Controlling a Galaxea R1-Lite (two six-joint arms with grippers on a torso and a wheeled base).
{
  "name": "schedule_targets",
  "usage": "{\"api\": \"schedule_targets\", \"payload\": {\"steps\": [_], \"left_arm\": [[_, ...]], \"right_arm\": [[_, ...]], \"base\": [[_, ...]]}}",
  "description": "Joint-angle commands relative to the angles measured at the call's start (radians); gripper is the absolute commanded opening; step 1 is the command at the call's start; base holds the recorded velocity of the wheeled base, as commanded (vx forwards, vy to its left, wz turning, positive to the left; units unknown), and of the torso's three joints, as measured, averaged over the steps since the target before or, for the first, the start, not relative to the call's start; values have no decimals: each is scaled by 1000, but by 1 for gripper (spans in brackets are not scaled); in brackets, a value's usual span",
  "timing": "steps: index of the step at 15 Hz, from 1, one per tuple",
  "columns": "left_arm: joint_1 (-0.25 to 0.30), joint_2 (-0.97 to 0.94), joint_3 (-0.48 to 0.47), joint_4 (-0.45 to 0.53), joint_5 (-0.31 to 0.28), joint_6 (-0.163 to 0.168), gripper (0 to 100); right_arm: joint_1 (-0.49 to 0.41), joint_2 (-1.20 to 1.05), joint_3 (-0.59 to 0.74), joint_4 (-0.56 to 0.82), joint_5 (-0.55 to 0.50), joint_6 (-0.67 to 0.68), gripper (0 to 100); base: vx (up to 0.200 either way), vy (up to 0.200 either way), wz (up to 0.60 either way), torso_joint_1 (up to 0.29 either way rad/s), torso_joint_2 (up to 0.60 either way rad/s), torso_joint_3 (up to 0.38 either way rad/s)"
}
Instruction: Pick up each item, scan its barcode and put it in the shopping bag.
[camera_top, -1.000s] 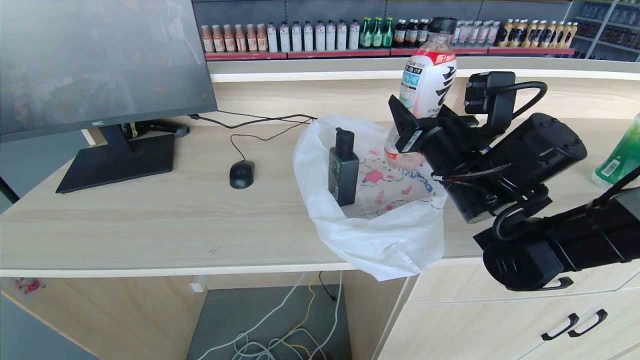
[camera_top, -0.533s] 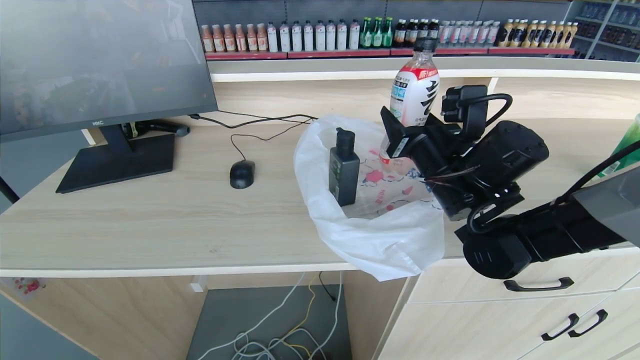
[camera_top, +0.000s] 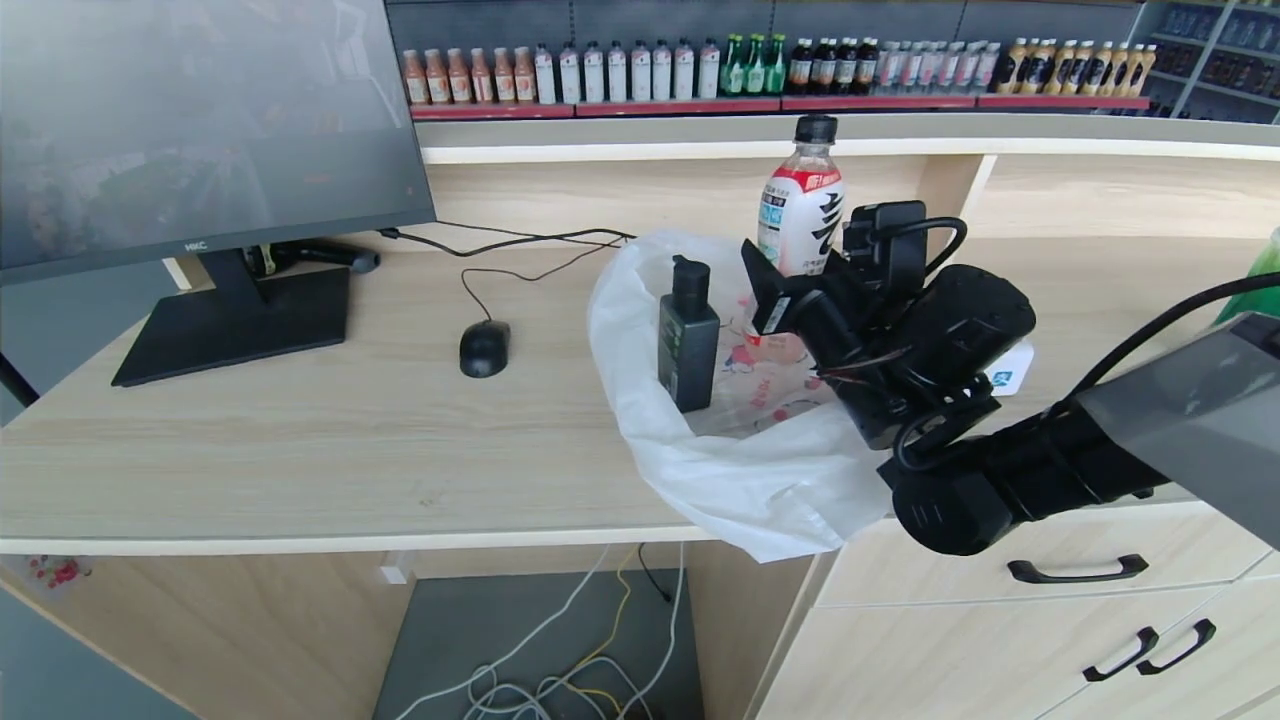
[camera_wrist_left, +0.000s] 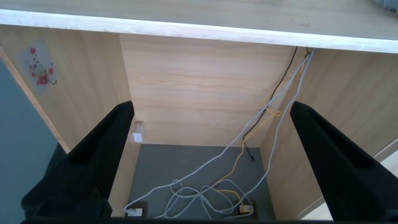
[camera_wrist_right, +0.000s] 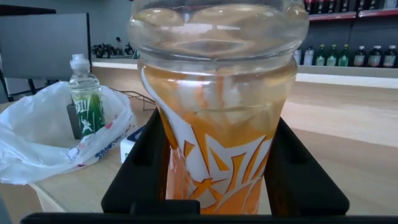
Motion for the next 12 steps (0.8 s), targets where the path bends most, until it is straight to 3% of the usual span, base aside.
{"api": "schedule_targets", "payload": {"steps": [1,12], "left_arm": [[0,0,0,0,0,-1,100],[0,0,0,0,0,-1,100]], "right_arm": [[-6,33,-25,-1,0,-2,0],[-19,67,-28,-1,-1,-5,0]], "base": [[0,0,0,0,0,0],[0,0,0,0,0,0]]}}
